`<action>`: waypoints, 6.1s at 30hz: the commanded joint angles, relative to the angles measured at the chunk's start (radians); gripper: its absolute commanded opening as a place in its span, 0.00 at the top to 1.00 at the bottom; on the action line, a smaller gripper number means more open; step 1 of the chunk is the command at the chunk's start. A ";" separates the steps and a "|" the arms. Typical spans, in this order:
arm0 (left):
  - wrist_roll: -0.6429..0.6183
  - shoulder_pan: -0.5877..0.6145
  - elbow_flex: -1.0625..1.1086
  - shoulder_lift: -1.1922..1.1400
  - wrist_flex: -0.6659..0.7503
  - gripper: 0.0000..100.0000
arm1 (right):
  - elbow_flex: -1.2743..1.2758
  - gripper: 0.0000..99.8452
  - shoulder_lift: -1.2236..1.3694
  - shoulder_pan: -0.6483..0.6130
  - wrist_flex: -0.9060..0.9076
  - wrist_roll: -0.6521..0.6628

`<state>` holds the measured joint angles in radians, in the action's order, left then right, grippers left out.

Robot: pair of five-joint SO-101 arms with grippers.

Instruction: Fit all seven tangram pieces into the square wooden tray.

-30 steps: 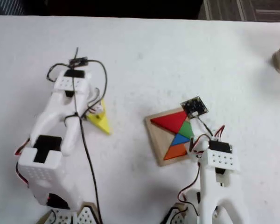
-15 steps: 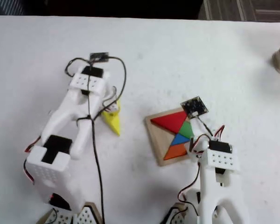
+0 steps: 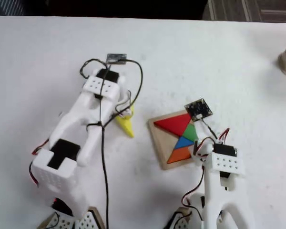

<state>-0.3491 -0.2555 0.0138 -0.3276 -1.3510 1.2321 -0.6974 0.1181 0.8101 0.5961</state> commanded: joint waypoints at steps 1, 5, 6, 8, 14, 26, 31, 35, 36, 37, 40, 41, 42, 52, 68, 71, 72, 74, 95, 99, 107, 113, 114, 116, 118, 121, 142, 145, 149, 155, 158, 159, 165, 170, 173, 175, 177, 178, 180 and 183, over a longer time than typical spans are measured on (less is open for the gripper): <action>-0.012 -0.067 -0.046 0.010 0.020 0.82 | -0.005 0.98 -0.016 -0.005 -0.016 0.014; -0.012 -0.120 -0.046 0.010 0.038 0.82 | -0.005 0.98 -0.018 -0.005 -0.016 0.014; -0.012 -0.125 -0.044 0.010 0.044 0.82 | -0.005 0.98 -0.018 -0.004 -0.016 0.014; -0.012 -0.127 -0.041 0.010 0.060 0.82 | -0.005 0.98 -0.018 -0.004 -0.016 0.014; -0.012 -0.127 -0.040 0.010 0.104 0.82 | -0.005 0.98 -0.018 -0.004 -0.016 0.014; -0.012 -0.125 -0.002 -0.110 0.193 0.83 | -0.005 0.98 -0.018 -0.004 -0.016 0.014; -0.008 -0.117 -0.097 -0.205 0.144 0.98 | -0.005 0.98 -0.016 -0.004 -0.016 0.014; -0.006 -0.116 -0.117 -0.217 0.110 0.97 | -0.005 0.98 -0.016 -0.004 -0.016 0.014; -0.005 -0.110 -0.115 -0.217 0.109 0.98 | -0.005 0.98 -0.016 -0.004 -0.016 0.014; -0.005 -0.101 -0.118 -0.217 0.098 0.98 | -0.005 0.98 -0.016 -0.004 -0.016 0.014; -0.005 -0.067 -0.121 -0.216 0.068 0.98 | -0.005 0.98 -0.016 -0.004 -0.016 0.014; -0.005 -0.054 -0.123 -0.214 0.057 0.98 | -0.005 0.98 -0.016 -0.004 -0.016 0.014; -0.005 -0.044 -0.132 -0.209 0.040 0.98 | -0.005 0.98 -0.016 -0.004 -0.016 0.014; -0.009 -0.133 -0.138 -0.039 -0.025 0.98 | -0.005 0.98 -0.019 -0.002 -0.016 0.014; -0.149 -0.374 -0.138 -0.076 0.137 0.98 | -0.009 0.98 -0.022 0.028 -0.016 0.012; -0.196 -0.417 -0.138 -0.111 0.149 0.98 | -0.009 0.98 -0.022 0.028 -0.016 0.012; -0.196 -0.437 -0.138 -0.122 0.150 0.98 | -0.009 0.98 -0.022 0.028 -0.016 0.012; -0.196 -0.461 -0.140 -0.147 0.155 0.98 | -0.009 0.98 -0.022 0.028 -0.016 0.012; 0.078 -0.470 -0.147 -0.165 0.064 0.74 | -0.009 0.98 -0.022 0.028 -0.016 0.012; 0.083 -0.472 -0.140 -0.071 0.026 0.74 | -0.009 0.98 -0.022 0.025 -0.016 0.012; 0.083 -0.467 -0.138 0.004 -0.023 0.74 | -0.008 0.98 -0.022 0.025 -0.016 0.012; 0.135 -0.466 -0.149 0.015 -0.061 0.74 | -0.008 0.98 -0.022 0.025 -0.016 0.012; 0.147 -0.466 -0.149 0.025 -0.066 0.74 | -0.008 0.98 -0.022 0.025 -0.016 0.012; 0.173 -0.464 -0.138 0.061 -0.069 0.74 | -0.008 0.98 -0.022 0.025 -0.016 0.012; 0.186 -0.463 -0.138 0.104 -0.100 0.74 | -0.008 0.98 -0.021 0.025 -0.016 0.012; 0.215 -0.463 -0.138 0.162 -0.140 0.74 | -0.006 0.98 -0.018 0.025 -0.031 0.012; 0.238 -0.211 -0.080 0.354 -0.155 0.83 | -0.040 0.98 -0.024 0.096 -0.022 -0.048; 0.250 -0.203 -0.049 0.355 -0.124 0.94 | -0.057 0.98 -0.024 0.150 -0.025 -0.080; 0.334 -0.205 -0.048 0.361 -0.143 0.97 | -0.064 0.98 -0.024 0.200 -0.039 -0.115; 0.324 -0.099 -0.012 0.437 -0.144 0.98 | -0.074 0.98 -0.024 0.242 -0.065 -0.161; 0.322 -0.004 0.055 0.456 -0.089 0.98 | -0.107 0.98 -0.025 0.228 -0.038 -0.163; 0.315 0.028 0.091 0.460 -0.054 0.98 | -0.126 0.98 -0.025 0.223 -0.016 -0.163; 0.173 0.231 0.344 0.455 0.233 0.98 | -0.301 0.98 -0.024 0.134 0.202 -0.158; 0.167 0.374 0.506 0.455 0.344 0.98 | -0.446 0.98 -0.024 -0.010 0.346 -0.166; 0.167 0.447 0.554 0.455 0.345 0.98 | -0.508 0.98 -0.024 -0.125 0.409 -0.175; 0.169 0.489 0.577 0.455 0.345 0.98 | -0.528 0.98 -0.024 -0.194 0.418 -0.232; 0.180 0.521 0.600 0.453 0.351 0.98 | -0.532 0.98 -0.018 -0.252 0.417 -0.270; 0.206 0.535 0.618 0.453 0.367 0.98 | -0.532 0.98 -0.016 -0.282 0.415 -0.281; 0.281 0.558 0.672 0.453 0.422 0.98 | -0.529 0.98 -0.015 -0.329 0.397 -0.287; 0.396 0.582 0.758 0.453 0.522 0.98 | -0.528 0.98 -0.015 -0.383 0.363 -0.288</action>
<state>-0.0453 0.3015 0.7319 0.0806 -0.9168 0.7503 -0.6974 -0.2194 1.2152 0.3199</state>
